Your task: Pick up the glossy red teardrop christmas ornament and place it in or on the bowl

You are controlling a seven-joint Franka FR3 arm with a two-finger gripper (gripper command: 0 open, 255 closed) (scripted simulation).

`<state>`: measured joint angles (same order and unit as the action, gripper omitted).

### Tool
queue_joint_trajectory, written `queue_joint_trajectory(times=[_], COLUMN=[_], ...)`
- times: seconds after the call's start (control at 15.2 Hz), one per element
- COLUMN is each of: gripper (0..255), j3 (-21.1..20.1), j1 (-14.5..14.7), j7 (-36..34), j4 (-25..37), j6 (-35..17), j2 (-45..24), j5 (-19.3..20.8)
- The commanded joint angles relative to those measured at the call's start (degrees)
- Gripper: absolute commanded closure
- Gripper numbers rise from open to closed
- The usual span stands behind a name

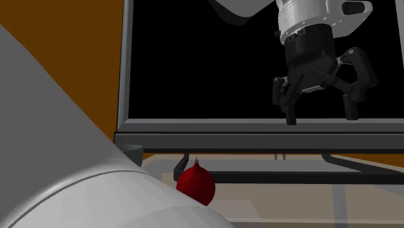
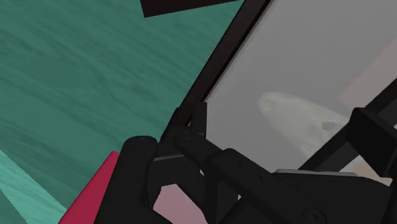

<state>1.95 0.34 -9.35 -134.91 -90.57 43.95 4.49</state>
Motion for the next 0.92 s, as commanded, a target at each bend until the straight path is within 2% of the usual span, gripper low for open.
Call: queue_joint_trajectory(times=[0.0,0.4,0.86], gripper=[0,0,0], j3=[0.0,-5.5,-12.1], j1=[0.0,1.3,3.6], j7=[0.0,-8.2,-18.3], j4=[0.0,-4.9,-8.8], j6=[0.0,5.9,12.1], j2=[0.0,2.6,4.0], j5=[0.0,-5.1,-13.9])
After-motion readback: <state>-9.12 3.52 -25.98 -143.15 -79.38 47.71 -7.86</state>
